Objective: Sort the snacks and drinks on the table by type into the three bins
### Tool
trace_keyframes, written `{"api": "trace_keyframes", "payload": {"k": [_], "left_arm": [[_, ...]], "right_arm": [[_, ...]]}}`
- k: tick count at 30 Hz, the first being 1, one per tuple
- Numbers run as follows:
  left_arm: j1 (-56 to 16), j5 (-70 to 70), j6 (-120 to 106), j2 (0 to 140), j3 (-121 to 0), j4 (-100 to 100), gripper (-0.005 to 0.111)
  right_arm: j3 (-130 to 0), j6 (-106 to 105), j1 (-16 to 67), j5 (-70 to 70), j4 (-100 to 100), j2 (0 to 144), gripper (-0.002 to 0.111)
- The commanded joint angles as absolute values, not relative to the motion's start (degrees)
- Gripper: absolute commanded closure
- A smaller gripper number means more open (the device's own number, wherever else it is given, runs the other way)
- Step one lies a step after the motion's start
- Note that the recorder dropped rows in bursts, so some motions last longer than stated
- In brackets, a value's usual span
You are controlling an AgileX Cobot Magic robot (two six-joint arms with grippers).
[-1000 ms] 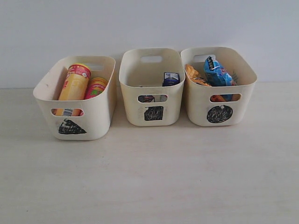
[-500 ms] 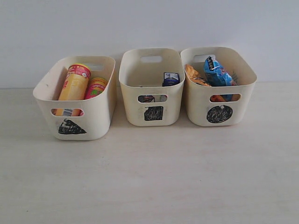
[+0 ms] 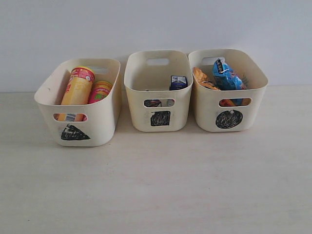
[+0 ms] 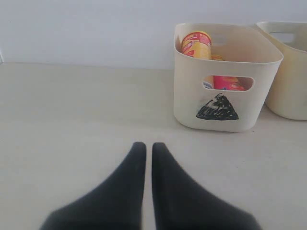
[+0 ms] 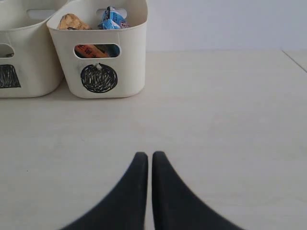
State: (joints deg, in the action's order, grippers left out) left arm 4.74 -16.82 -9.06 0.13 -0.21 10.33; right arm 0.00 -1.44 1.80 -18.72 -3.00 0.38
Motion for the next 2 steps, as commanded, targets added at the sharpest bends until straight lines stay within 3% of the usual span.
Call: {"api": "trace_keyframes", "payload": {"k": [1,2], "left_arm": [[5.02,-16.86,-9.5,0.0,0.0,10.07,0.102],[5.02,-16.78,-9.5,0.0,0.0,10.07,0.102]], "right_arm": [[0.0,-1.25,1.68,-18.48,-2.64,0.0,0.107],[0.0,-1.25,1.68,-18.48,-2.64,0.0,0.107]]}}
